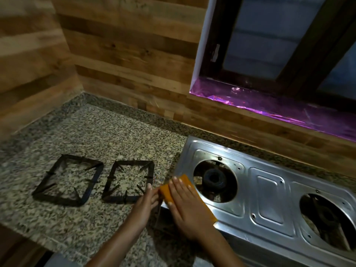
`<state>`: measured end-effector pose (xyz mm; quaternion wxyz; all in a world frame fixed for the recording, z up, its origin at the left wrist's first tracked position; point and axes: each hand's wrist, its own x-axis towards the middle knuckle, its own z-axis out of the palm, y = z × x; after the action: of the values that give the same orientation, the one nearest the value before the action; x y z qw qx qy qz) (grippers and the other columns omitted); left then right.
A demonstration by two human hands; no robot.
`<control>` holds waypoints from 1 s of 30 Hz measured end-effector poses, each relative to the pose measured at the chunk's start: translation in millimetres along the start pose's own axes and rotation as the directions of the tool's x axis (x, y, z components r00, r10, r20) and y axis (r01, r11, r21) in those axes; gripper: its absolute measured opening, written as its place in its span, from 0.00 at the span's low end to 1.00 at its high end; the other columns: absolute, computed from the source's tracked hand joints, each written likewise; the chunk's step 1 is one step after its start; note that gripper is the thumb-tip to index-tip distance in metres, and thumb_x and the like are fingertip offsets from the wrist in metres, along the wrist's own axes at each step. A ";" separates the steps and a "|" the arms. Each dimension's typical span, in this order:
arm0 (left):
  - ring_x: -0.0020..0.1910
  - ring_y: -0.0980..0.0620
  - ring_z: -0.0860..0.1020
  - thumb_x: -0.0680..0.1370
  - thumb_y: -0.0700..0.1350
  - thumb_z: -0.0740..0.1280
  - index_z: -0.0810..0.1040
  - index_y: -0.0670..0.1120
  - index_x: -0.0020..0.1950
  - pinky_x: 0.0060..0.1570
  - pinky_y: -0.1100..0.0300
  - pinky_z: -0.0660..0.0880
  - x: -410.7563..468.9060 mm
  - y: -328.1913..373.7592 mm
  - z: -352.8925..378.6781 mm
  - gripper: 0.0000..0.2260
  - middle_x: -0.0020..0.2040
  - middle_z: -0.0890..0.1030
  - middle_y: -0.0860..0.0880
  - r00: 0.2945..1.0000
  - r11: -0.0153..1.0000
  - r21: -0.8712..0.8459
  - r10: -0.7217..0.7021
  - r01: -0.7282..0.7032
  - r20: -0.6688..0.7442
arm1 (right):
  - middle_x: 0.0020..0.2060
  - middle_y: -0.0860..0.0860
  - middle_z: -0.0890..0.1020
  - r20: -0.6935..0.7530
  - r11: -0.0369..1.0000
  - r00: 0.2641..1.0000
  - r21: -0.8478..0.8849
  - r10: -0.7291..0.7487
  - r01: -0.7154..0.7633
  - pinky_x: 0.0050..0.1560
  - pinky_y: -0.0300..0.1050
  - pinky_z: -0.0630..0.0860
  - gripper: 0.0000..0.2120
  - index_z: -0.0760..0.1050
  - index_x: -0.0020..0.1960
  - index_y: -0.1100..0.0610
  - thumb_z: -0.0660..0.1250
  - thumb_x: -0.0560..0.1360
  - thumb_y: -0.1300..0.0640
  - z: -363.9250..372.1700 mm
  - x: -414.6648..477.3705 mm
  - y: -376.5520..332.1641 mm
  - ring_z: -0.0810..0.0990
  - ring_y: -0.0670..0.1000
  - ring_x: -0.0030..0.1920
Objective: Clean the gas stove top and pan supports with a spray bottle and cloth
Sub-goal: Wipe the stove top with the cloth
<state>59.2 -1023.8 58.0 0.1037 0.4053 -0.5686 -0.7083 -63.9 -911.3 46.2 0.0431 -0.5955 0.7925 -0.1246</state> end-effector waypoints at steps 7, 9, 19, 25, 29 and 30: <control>0.73 0.58 0.63 0.79 0.65 0.54 0.62 0.57 0.77 0.72 0.55 0.62 8.8 4.8 13.4 0.27 0.74 0.64 0.60 0.968 0.904 0.347 0.237 -0.251 0.083 | 0.78 0.44 0.55 -0.007 0.989 0.989 0.020 0.148 -0.148 0.75 0.42 0.50 0.26 0.54 0.79 0.48 0.47 0.83 0.41 -30.2 -99.1 76.5 0.52 0.44 0.78; 0.77 0.57 0.57 0.80 0.63 0.54 0.58 0.57 0.78 0.75 0.53 0.59 17.5 2.9 25.2 0.27 0.77 0.58 0.60 0.936 0.794 0.500 0.328 -0.346 0.128 | 0.78 0.46 0.55 0.027 0.969 0.968 -0.002 0.249 -0.249 0.74 0.40 0.51 0.28 0.56 0.79 0.51 0.44 0.83 0.40 -36.0 -120.4 100.5 0.55 0.46 0.78; 0.76 0.48 0.63 0.80 0.60 0.41 0.52 0.46 0.80 0.64 0.55 0.70 34.5 -15.5 52.3 0.32 0.81 0.51 0.49 0.848 0.383 0.865 0.524 -0.324 0.085 | 0.79 0.56 0.54 -0.128 0.817 0.822 -0.106 0.554 -0.567 0.78 0.53 0.44 0.33 0.51 0.79 0.59 0.37 0.80 0.43 -44.9 -40.9 176.9 0.49 0.53 0.79; 0.72 0.47 0.69 0.82 0.58 0.46 0.56 0.44 0.79 0.55 0.54 0.78 36.3 -16.5 50.6 0.29 0.80 0.54 0.48 0.803 0.363 0.848 0.585 -0.386 0.115 | 0.77 0.61 0.60 -0.185 0.739 0.742 -0.098 0.645 -0.666 0.76 0.59 0.50 0.32 0.56 0.78 0.64 0.43 0.79 0.46 -55.1 38.7 224.4 0.55 0.59 0.78; 0.70 0.48 0.71 0.82 0.56 0.49 0.58 0.44 0.79 0.52 0.55 0.78 38.1 -17.9 50.5 0.28 0.80 0.56 0.48 0.769 0.357 0.838 0.630 -0.413 0.111 | 0.77 0.59 0.61 -0.164 0.796 0.806 -0.137 0.569 -0.590 0.76 0.58 0.49 0.31 0.57 0.77 0.62 0.44 0.80 0.46 -52.7 82.8 220.8 0.55 0.58 0.77; 0.69 0.48 0.72 0.82 0.56 0.50 0.58 0.44 0.79 0.51 0.56 0.79 38.0 -18.3 50.0 0.27 0.80 0.56 0.49 0.761 0.353 0.837 0.639 -0.418 0.111 | 0.77 0.58 0.61 -0.157 0.816 0.825 -0.136 0.543 -0.562 0.76 0.58 0.48 0.30 0.57 0.77 0.61 0.44 0.81 0.46 -50.9 95.6 214.5 0.55 0.58 0.77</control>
<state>5.7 -1004.8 25.6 0.1922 0.2773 -0.9129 -0.2295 -302.6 -939.4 49.6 -0.0194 -0.3333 0.9401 -0.0690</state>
